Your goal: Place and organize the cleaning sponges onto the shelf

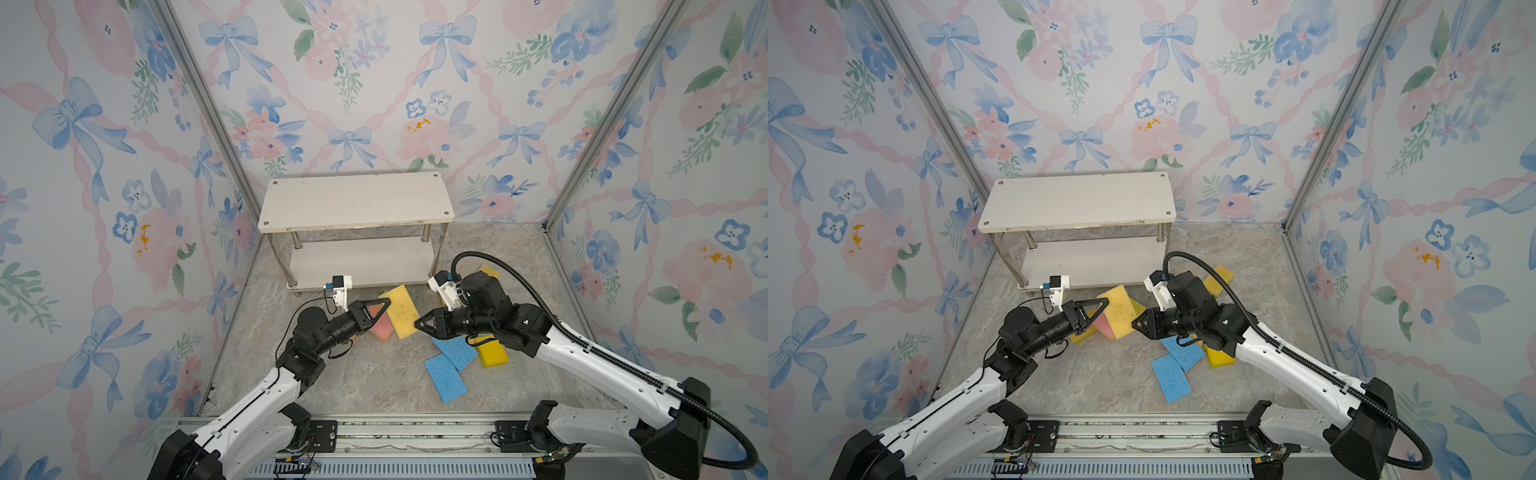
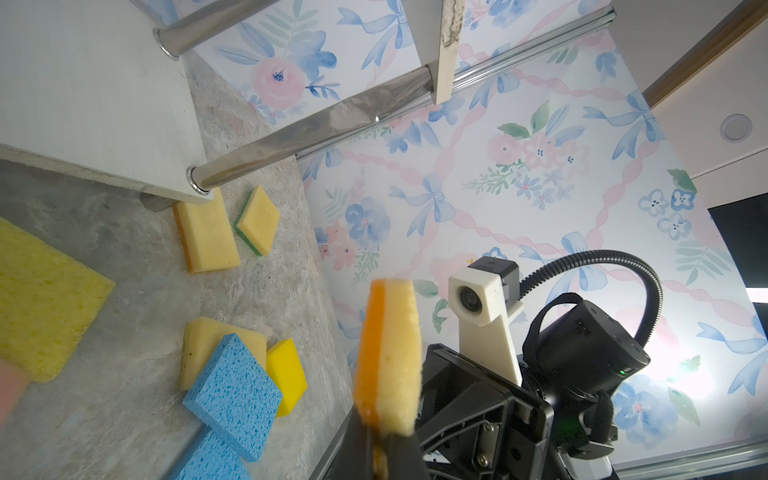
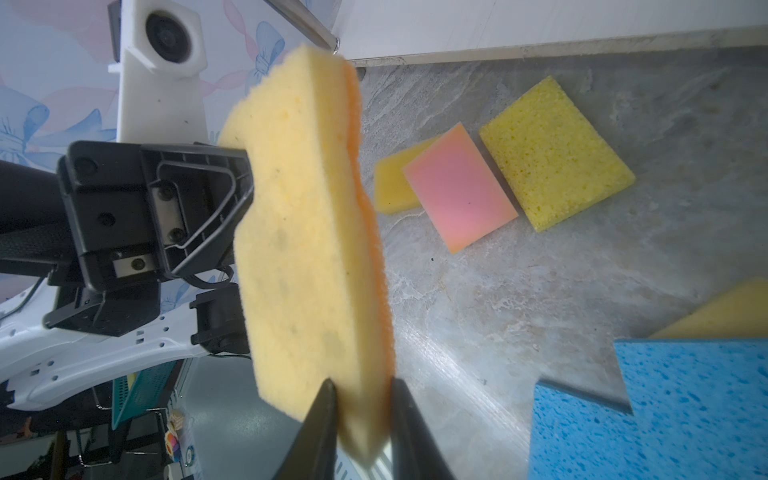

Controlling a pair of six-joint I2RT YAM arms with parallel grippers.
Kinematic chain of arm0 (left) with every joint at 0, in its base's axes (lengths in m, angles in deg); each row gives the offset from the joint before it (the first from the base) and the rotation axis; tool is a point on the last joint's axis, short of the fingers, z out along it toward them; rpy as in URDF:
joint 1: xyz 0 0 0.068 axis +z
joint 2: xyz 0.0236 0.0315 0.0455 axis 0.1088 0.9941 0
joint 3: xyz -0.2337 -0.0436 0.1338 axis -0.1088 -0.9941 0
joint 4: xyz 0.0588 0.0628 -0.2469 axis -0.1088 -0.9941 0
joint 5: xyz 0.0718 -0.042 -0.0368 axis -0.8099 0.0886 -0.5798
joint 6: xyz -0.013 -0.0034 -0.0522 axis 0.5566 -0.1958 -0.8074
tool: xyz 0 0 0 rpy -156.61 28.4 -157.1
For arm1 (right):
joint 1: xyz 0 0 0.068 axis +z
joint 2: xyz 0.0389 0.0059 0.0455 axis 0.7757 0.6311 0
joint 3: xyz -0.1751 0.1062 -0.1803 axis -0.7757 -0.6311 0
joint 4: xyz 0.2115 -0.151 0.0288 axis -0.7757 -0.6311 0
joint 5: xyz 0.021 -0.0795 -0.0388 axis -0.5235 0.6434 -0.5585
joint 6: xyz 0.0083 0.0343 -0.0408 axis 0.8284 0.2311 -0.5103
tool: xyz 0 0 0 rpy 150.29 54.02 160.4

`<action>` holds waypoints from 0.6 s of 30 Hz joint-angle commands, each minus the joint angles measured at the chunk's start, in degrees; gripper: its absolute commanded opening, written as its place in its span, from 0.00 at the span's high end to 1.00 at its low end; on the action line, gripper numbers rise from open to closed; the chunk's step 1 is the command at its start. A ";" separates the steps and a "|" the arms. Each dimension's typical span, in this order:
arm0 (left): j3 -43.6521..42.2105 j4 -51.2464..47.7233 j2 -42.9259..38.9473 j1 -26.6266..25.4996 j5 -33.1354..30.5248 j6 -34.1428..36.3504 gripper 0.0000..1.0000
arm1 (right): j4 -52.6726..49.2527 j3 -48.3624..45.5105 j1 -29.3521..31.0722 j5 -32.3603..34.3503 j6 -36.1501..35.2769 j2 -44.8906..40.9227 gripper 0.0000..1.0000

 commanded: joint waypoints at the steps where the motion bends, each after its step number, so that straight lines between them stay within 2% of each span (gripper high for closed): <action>1: -0.57 1.49 -0.70 0.25 0.73 -0.48 1.00 | 2.54 0.98 0.86 -0.61 1.31 -0.49 0.94; 3: -0.57 1.52 -0.69 0.49 0.77 -0.40 1.00 | 2.93 1.01 0.95 -0.60 1.70 -0.21 1.00; 5: -0.64 1.51 -0.82 0.75 0.79 0.00 1.00 | 3.19 1.05 1.00 -0.41 1.89 0.33 1.00; 6: -0.74 1.49 -0.94 1.07 0.84 0.25 0.92 | 3.25 1.20 0.95 0.08 2.04 0.66 1.00; 9: -0.71 -0.87 -1.54 3.03 1.51 1.89 0.55 | 4.48 1.30 0.95 0.97 2.43 1.60 1.00; 10: -0.74 -3.13 -2.26 4.04 1.46 3.14 0.47 | 4.54 1.39 0.93 1.96 2.51 1.86 1.00; 11: -0.39 -6.71 -3.34 5.23 0.40 5.18 0.44 | 4.31 1.65 0.96 2.80 2.50 2.17 1.00; 13: 2.65 -22.80 -6.88 7.51 -6.90 12.71 0.37 | 3.30 2.25 0.68 4.68 2.27 2.74 1.00; 15: 6.85 -37.28 -9.66 8.63 -18.38 20.88 0.33 | 2.59 2.58 0.32 5.80 2.00 2.97 1.00; 18: 10.28 -48.19 -11.98 11.56 -33.40 27.41 0.31 | 2.87 2.03 -0.19 5.95 1.99 3.21 1.00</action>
